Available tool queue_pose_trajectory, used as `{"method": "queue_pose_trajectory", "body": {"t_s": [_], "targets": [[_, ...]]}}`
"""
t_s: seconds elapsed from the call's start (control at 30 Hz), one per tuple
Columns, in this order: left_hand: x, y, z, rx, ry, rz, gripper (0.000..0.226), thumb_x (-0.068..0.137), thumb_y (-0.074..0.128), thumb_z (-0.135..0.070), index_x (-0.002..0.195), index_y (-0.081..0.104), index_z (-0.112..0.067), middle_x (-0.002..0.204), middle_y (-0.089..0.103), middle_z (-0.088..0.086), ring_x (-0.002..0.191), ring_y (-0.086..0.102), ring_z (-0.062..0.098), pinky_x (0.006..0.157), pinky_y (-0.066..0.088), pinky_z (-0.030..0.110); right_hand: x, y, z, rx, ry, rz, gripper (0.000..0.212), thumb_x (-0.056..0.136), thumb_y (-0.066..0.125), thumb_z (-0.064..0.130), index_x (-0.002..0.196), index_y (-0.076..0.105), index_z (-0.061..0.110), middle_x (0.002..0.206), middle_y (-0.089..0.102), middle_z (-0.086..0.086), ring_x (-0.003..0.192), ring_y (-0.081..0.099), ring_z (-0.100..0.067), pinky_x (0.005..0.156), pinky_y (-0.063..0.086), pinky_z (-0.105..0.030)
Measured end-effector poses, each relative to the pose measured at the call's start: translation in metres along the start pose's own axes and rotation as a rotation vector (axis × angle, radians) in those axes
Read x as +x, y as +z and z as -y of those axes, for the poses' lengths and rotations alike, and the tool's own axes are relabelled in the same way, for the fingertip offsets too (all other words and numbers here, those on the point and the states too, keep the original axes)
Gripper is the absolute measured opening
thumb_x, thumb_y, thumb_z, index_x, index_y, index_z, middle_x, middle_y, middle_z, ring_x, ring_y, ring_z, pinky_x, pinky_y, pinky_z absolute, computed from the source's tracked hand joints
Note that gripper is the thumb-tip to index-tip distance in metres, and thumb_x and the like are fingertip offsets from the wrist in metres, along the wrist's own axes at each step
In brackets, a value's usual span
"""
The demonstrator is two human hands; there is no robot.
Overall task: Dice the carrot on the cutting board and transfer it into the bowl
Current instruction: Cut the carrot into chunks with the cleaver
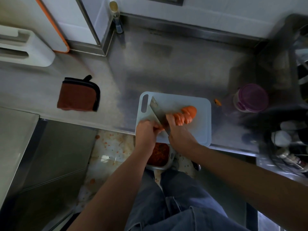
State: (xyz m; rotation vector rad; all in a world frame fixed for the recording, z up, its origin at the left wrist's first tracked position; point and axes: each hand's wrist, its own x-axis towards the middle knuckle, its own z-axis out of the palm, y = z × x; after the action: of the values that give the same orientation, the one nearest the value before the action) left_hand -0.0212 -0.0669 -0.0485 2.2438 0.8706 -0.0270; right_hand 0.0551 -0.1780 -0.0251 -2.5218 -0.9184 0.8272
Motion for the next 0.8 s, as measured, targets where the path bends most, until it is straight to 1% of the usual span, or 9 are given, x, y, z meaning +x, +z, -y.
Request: {"method": "queue_pose_trajectory", "body": {"t_s": [0.03,0.07,0.13,0.17,0.27,0.4,0.53,0.67,0.8], "targets": [[0.000,0.000,0.000,0.003,0.005,-0.003,0.010,0.086,0.071,-0.024,0.091,0.076,-0.018,0.088,0.068,-0.007,0.082,0.051,0.004,0.083,0.037,0.018,-0.002,0.001,0.001,-0.022,0.006,0.018,0.054,0.096,0.042,0.004,0.137,0.017,0.028,0.119,0.046,-0.021,0.105,0.056,-0.034,0.090,0.050,-0.047],[0.001,0.000,0.000,0.007,0.009,0.000,0.009,0.086,0.071,-0.023,0.091,0.076,-0.017,0.089,0.070,-0.005,0.082,0.054,0.006,0.083,0.038,0.019,-0.004,0.001,0.002,-0.045,0.016,0.034,0.057,0.097,0.041,0.006,0.143,0.014,0.025,0.123,0.046,-0.021,0.101,0.056,-0.031,0.086,0.052,-0.045],[0.002,0.000,0.001,0.020,0.015,0.010,0.009,0.085,0.071,-0.023,0.091,0.076,-0.018,0.090,0.072,-0.002,0.082,0.060,0.010,0.082,0.044,0.021,-0.010,0.003,0.001,-0.051,0.035,0.030,0.060,0.099,0.040,0.011,0.147,0.008,0.027,0.119,0.049,-0.017,0.087,0.056,-0.024,0.077,0.054,-0.042],[0.002,0.000,0.001,0.022,0.010,0.018,0.010,0.085,0.071,-0.024,0.091,0.076,-0.018,0.089,0.072,-0.002,0.083,0.062,0.012,0.083,0.047,0.023,-0.012,0.004,0.000,-0.047,0.043,0.026,0.061,0.100,0.039,0.012,0.148,0.005,0.029,0.119,0.051,-0.016,0.086,0.057,-0.024,0.077,0.054,-0.041],[0.001,-0.001,-0.001,0.016,0.002,0.029,0.011,0.085,0.071,-0.024,0.092,0.076,-0.017,0.090,0.072,-0.001,0.085,0.064,0.015,0.085,0.051,0.030,-0.012,0.003,0.002,-0.048,0.061,0.041,0.062,0.099,0.039,0.012,0.146,0.004,0.032,0.118,0.051,-0.015,0.090,0.059,-0.026,0.080,0.053,-0.042],[0.000,-0.003,-0.004,0.020,0.021,0.009,0.007,0.084,0.072,-0.019,0.089,0.076,-0.015,0.088,0.072,-0.001,0.084,0.065,0.014,0.083,0.048,0.024,-0.012,-0.002,0.007,-0.022,0.018,0.032,0.056,0.095,0.041,0.003,0.135,0.013,0.031,0.103,0.052,-0.012,0.080,0.061,-0.030,0.069,0.055,-0.045],[0.000,-0.003,-0.004,0.049,0.003,0.012,0.008,0.086,0.069,-0.020,0.087,0.075,-0.015,0.086,0.073,-0.001,0.084,0.065,0.014,0.078,0.042,0.018,-0.013,-0.004,0.011,-0.004,-0.004,0.047,0.052,0.094,0.039,-0.001,0.129,0.018,0.031,0.093,0.045,-0.005,0.074,0.058,-0.026,0.064,0.055,-0.043],[0.000,-0.003,-0.004,0.068,-0.018,0.018,0.013,0.091,0.063,-0.023,0.091,0.075,-0.016,0.091,0.072,-0.002,0.086,0.064,0.014,0.079,0.040,0.018,-0.014,-0.001,0.011,-0.027,0.005,0.042,0.058,0.095,0.038,0.000,0.139,0.013,0.028,0.101,0.044,-0.008,0.077,0.055,-0.025,0.068,0.054,-0.041],[0.001,-0.003,-0.003,0.100,-0.012,0.019,0.012,0.091,0.062,-0.020,0.088,0.073,-0.015,0.086,0.069,-0.003,0.081,0.061,0.013,0.077,0.045,0.022,-0.010,0.001,0.018,-0.023,-0.005,0.052,0.054,0.093,0.038,-0.001,0.136,0.019,0.025,0.103,0.048,-0.009,0.083,0.051,-0.024,0.069,0.046,-0.038]]}}
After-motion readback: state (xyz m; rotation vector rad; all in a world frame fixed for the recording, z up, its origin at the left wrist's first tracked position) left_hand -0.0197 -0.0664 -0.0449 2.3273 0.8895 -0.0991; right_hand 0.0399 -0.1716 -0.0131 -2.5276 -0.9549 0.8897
